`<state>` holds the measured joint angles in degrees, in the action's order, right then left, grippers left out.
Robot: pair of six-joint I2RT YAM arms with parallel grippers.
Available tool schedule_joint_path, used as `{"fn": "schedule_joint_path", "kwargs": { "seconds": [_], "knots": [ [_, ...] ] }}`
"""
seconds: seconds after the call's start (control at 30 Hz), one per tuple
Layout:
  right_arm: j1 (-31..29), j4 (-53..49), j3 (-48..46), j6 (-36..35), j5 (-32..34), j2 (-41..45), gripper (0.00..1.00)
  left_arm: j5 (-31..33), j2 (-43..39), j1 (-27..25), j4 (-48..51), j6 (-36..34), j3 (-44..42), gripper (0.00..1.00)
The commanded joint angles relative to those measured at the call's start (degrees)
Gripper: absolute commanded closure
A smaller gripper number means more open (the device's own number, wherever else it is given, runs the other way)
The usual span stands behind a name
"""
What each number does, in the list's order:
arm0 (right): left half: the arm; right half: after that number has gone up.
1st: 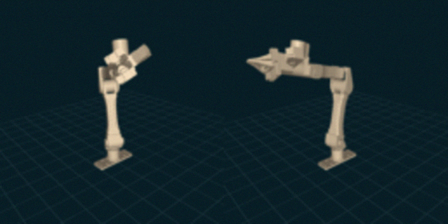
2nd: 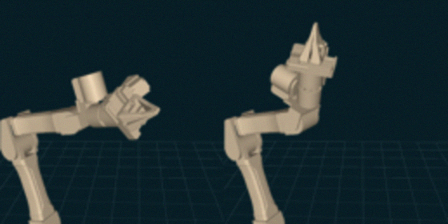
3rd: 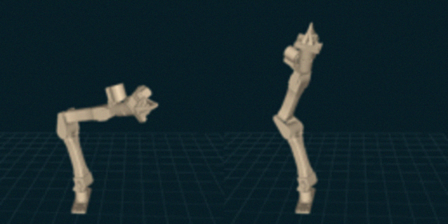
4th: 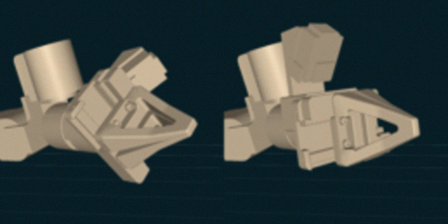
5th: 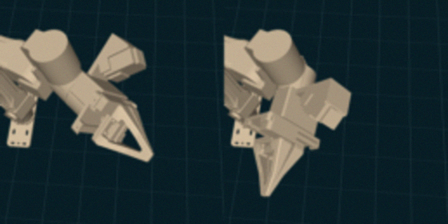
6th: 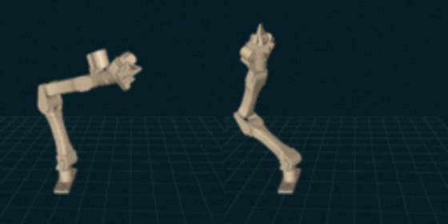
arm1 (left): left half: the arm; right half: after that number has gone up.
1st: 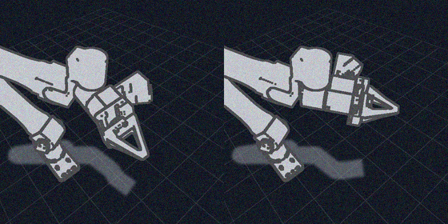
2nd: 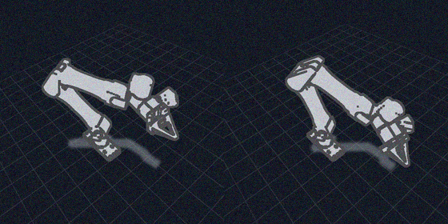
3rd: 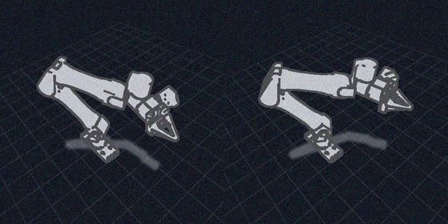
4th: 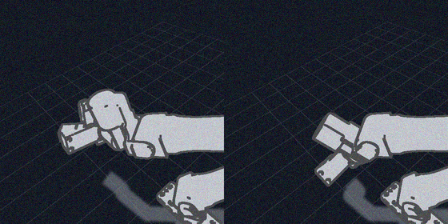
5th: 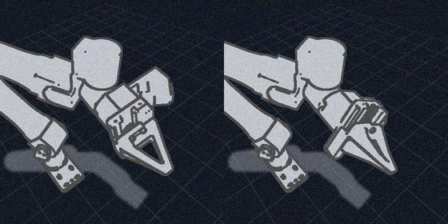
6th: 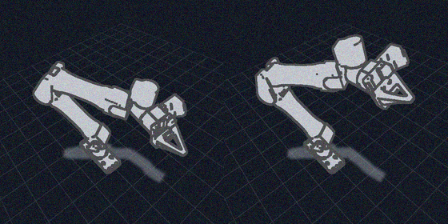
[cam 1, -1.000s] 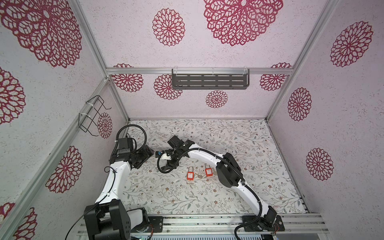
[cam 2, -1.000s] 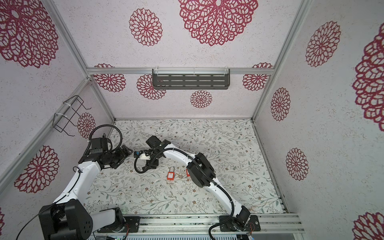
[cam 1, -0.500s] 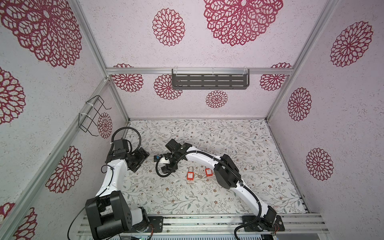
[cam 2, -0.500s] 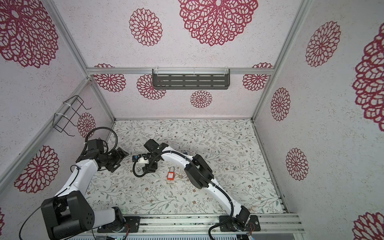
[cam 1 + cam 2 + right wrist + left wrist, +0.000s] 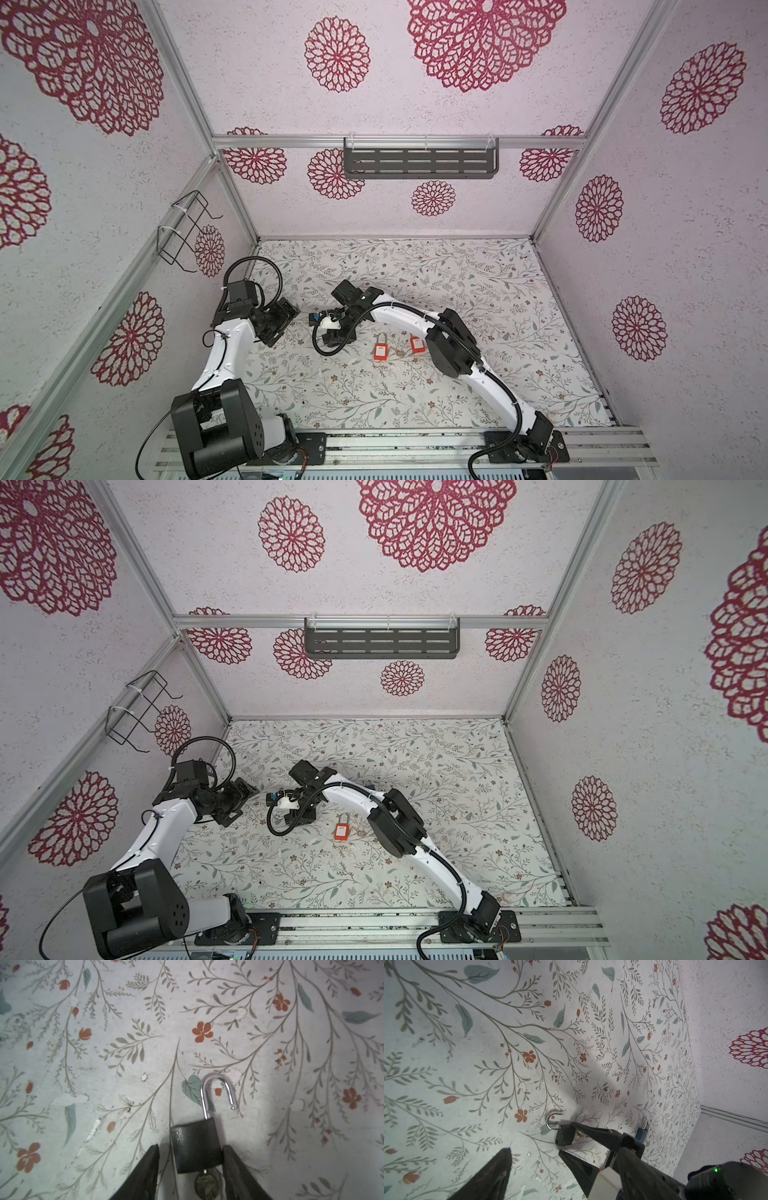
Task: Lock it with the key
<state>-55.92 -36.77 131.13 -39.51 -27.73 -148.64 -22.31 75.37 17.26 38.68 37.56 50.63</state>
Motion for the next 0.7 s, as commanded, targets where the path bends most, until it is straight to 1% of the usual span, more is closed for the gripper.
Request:
{"fn": "schedule_joint_path", "kwargs": {
  "seconds": [0.0, 0.13, 0.17, 0.27, 0.4, 0.5, 0.67],
  "knots": [
    [-0.64, -2.58, 0.86, -0.13, -2.65, 0.23, 0.53, -0.81, -1.17, 0.51, -0.34, -0.55, -0.87, 0.16],
    [-0.94, -1.79, 0.62, 0.43, -2.37, -0.02, 0.56, -0.9, -1.28, 0.59, -0.62, -0.56, -1.3, 0.16],
    [-1.01, -1.45, 0.65, 0.71, -2.11, -0.12, 0.56, -0.94, -1.2, 0.61, -0.62, -0.69, -1.28, 0.16],
    [-1.2, 0.13, 0.68, 2.04, -1.31, -0.66, 0.5, -1.33, -0.76, 0.67, -0.6, -0.73, -0.9, 0.16],
    [-1.22, 0.98, 0.65, 2.59, -0.47, -1.18, 0.5, -1.85, -0.32, 0.76, -0.61, -0.96, -0.71, 0.17],
    [-1.25, 0.62, 0.64, 2.4, -0.65, -1.38, 0.54, -1.86, -0.4, 0.85, -0.61, -1.13, -0.8, 0.19],
    [-1.3, -0.13, 0.62, 1.44, -1.15, -0.74, 0.67, -1.87, -0.66, 0.93, -0.66, -1.34, -0.76, 0.19]
  ]
}}
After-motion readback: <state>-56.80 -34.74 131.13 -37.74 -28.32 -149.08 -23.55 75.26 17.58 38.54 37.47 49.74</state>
